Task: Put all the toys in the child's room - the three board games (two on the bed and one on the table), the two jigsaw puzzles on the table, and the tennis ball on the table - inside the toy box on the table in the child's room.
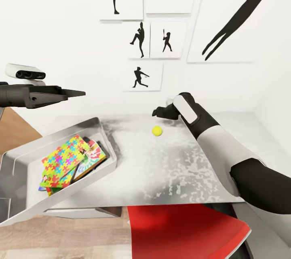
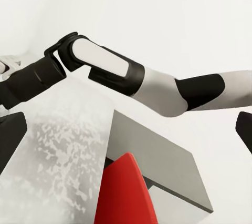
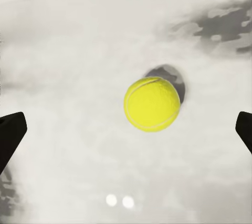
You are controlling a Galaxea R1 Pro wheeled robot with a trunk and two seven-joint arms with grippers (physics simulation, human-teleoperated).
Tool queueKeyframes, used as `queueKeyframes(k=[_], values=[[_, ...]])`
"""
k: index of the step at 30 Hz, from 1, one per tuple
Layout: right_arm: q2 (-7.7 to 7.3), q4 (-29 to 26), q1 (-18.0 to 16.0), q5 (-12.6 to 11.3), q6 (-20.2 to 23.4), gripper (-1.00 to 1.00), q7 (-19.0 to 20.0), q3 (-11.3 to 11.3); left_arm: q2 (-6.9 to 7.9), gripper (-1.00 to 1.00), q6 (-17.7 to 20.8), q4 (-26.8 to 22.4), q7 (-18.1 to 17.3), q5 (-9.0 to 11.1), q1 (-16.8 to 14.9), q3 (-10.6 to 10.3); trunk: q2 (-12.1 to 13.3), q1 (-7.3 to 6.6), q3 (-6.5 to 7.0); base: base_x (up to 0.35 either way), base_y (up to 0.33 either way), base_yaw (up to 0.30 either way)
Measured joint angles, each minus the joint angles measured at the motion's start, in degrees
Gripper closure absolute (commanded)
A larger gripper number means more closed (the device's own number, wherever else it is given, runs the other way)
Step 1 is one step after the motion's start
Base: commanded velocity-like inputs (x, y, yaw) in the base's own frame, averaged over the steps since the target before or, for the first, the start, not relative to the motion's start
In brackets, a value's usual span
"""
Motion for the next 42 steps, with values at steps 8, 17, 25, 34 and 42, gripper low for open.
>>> queueKeyframes(k=[8,17,25,34,42], values=[[0.0,0.0,-0.9,0.0,0.0,-1.0,-0.1,0.0,0.25,-1.0,0.0,0.0,0.0,0.2,0.0,0.2,0.0,0.0,-0.75,0.0,0.0,0.0],[0.21,0.1,-2.0,1.2,0.1,-1.0,-0.2,0.0,0.32,-1.0,0.0,0.0,0.0,0.2,0.0,0.3,0.0,0.0,-1.59,0.0,0.0,0.0],[0.67,0.3,-2.4,4.4,0.1,-1.0,-0.1,-0.1,0.08,-1.0,0.0,0.0,0.0,0.2,0.0,0.4,0.0,0.0,-2.34,0.0,0.0,0.0],[1.35,0.4,-2.6,5.0,0.1,-1.0,-0.1,-0.1,0.26,-1.0,0.0,0.0,0.0,0.3,0.0,0.3,0.0,0.0,-3.18,0.0,0.0,0.0],[1.65,0.4,-2.7,5.1,0.2,-1.0,-0.1,-0.1,0.36,-1.0,0.0,0.0,0.0,0.3,0.0,0.3,0.0,0.0,-3.93,0.0,0.0,0.0]])
